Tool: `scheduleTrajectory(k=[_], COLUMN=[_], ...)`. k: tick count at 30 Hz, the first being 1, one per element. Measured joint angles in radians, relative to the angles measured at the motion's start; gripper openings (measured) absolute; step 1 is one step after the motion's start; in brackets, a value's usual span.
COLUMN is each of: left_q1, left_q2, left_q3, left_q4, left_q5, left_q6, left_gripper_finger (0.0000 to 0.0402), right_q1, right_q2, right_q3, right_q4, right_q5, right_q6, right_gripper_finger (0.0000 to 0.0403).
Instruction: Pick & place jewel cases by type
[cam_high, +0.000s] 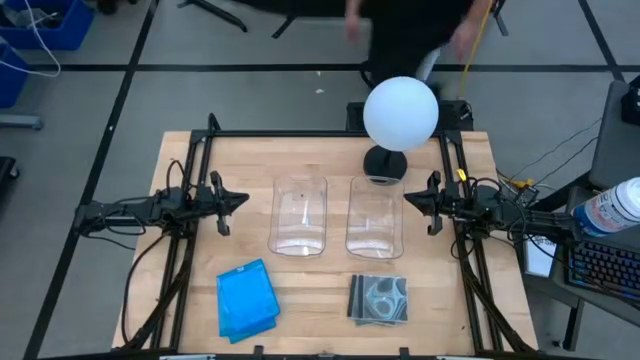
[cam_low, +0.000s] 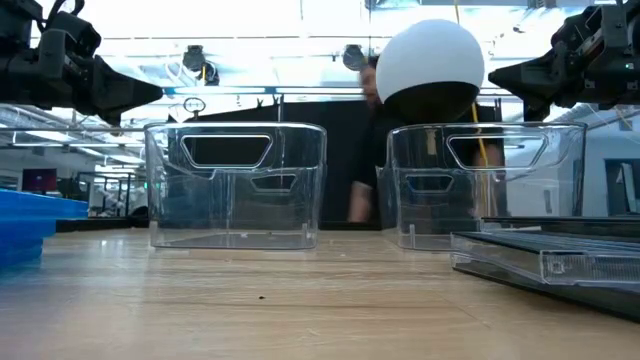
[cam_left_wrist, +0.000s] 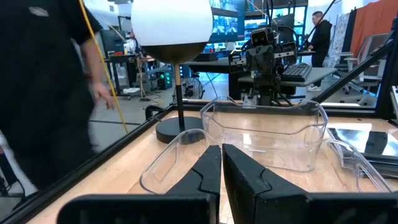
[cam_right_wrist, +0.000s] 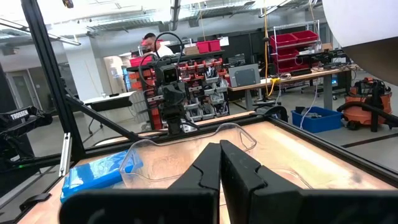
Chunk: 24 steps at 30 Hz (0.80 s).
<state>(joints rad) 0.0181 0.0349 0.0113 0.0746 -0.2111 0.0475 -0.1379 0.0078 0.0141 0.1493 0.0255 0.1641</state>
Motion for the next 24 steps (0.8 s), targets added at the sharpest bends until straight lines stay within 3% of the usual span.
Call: scheduleTrajectory(k=[24], left_q1=[0.0], left_q2=[0.0], left_q3=[0.0], left_q4=[0.0], left_q5=[0.0], left_q6=[0.0], left_gripper_finger=[0.0026], right_q1=[0.0], right_q2=[0.0], right_q3=[0.0], right_q4=[0.014], right_q5=[0.0], right_q6=[0.0], right_gripper_finger=[0.0])
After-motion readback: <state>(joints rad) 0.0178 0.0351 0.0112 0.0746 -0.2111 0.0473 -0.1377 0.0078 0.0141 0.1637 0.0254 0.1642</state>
